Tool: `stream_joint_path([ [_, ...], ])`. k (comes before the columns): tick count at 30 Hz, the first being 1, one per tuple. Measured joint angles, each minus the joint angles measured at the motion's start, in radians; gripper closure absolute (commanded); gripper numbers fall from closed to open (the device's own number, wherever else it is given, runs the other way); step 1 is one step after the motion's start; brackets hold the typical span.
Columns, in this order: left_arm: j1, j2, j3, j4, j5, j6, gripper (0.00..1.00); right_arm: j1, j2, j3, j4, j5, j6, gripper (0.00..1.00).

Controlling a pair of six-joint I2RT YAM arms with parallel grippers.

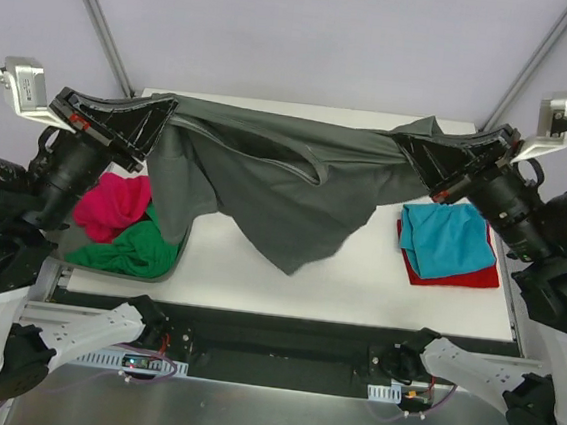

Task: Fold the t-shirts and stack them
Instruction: Flatten out the tshirt

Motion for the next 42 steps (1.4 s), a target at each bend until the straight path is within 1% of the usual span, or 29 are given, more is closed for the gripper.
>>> stream_joint_path([
  [2, 0.0, 0.011, 0.023, 0.0, 0.024, 0.008, 1.0, 0.0, 0.017, 0.063, -0.028, -0.016, -0.01, 0.99],
  [5, 0.0, 0.045, 0.042, -0.002, 0.025, 0.024, 1.0, 0.0, 0.036, 0.099, -0.072, -0.008, -0.029, 0.99],
  [8, 0.0, 0.105, 0.053, -0.004, -0.023, 0.053, 1.0, 0.0, 0.067, 0.104, -0.123, 0.053, -0.064, 0.99],
  [10, 0.0, 0.17, 0.066, -0.007, -0.087, 0.081, 1.0, -0.006, 0.102, 0.106, -0.147, 0.106, -0.091, 0.99],
  [12, 0.019, 0.249, 0.087, -0.006, -0.143, 0.105, 1.0, -0.04, 0.159, 0.114, -0.165, 0.144, -0.114, 0.99],
  [13, 0.051, 0.299, 0.103, -0.007, -0.147, 0.111, 1.0, -0.071, 0.193, 0.121, -0.171, 0.152, -0.121, 0.99],
  [15, 0.132, 0.401, 0.14, -0.005, -0.137, 0.112, 1.0, -0.146, 0.265, 0.14, -0.169, 0.146, -0.126, 0.99],
  [18, 0.27, 0.601, 0.249, -0.04, -0.037, 0.111, 1.0, -0.274, 0.417, 0.211, -0.153, 0.077, -0.111, 0.99],
  [19, 0.299, 0.666, 0.302, -0.056, -0.004, 0.118, 1.0, -0.312, 0.496, 0.276, -0.151, 0.03, -0.097, 0.99],
  [20, 0.32, 0.723, 0.357, -0.069, 0.022, 0.128, 1.0, -0.327, 0.55, 0.325, -0.143, 0.002, -0.09, 1.0],
  [22, 0.335, 0.8, 0.45, -0.095, 0.048, 0.148, 1.0, -0.35, 0.681, 0.484, -0.141, -0.046, -0.071, 0.99],
  [24, 0.334, 0.84, 0.536, -0.106, 0.072, 0.175, 1.0, -0.352, 0.767, 0.616, -0.14, -0.072, -0.06, 0.99],
  [25, 0.334, 0.845, 0.572, -0.107, 0.083, 0.188, 1.0, -0.353, 0.782, 0.648, -0.138, -0.077, -0.057, 0.99],
  [27, 0.333, 0.835, 0.62, -0.1, 0.099, 0.209, 1.0, -0.356, 0.778, 0.669, -0.131, -0.08, -0.053, 0.99],
  [29, 0.333, 0.79, 0.623, -0.088, 0.122, 0.227, 1.0, -0.365, 0.728, 0.622, -0.1, -0.079, -0.053, 0.99],
  [31, 0.334, 0.722, 0.575, -0.069, 0.148, 0.244, 1.0, -0.374, 0.638, 0.505, -0.062, -0.074, -0.053, 0.99],
  [33, 0.334, 0.633, 0.47, -0.053, 0.172, 0.253, 1.0, -0.38, 0.535, 0.364, -0.03, -0.07, -0.054, 0.99],
  [34, 0.334, 0.583, 0.394, -0.035, 0.185, 0.257, 1.0, -0.381, 0.48, 0.29, -0.018, -0.066, -0.055, 0.99],
  [36, 0.333, 0.477, 0.209, -0.015, 0.215, 0.262, 1.0, -0.382, 0.381, 0.147, 0.011, -0.065, -0.06, 0.99],
  [38, 0.332, 0.367, -0.018, -0.006, 0.253, 0.253, 1.0, -0.381, 0.267, -0.029, 0.032, -0.067, -0.063, 0.97],
  [41, 0.309, 0.23, -0.368, 0.0, 0.305, 0.191, 1.0, -0.381, 0.105, -0.311, 0.057, -0.075, -0.058, 0.95],
  [42, 0.293, 0.196, -0.466, 0.005, 0.309, 0.164, 0.98, -0.381, 0.046, -0.422, 0.064, -0.077, -0.051, 0.94],
])
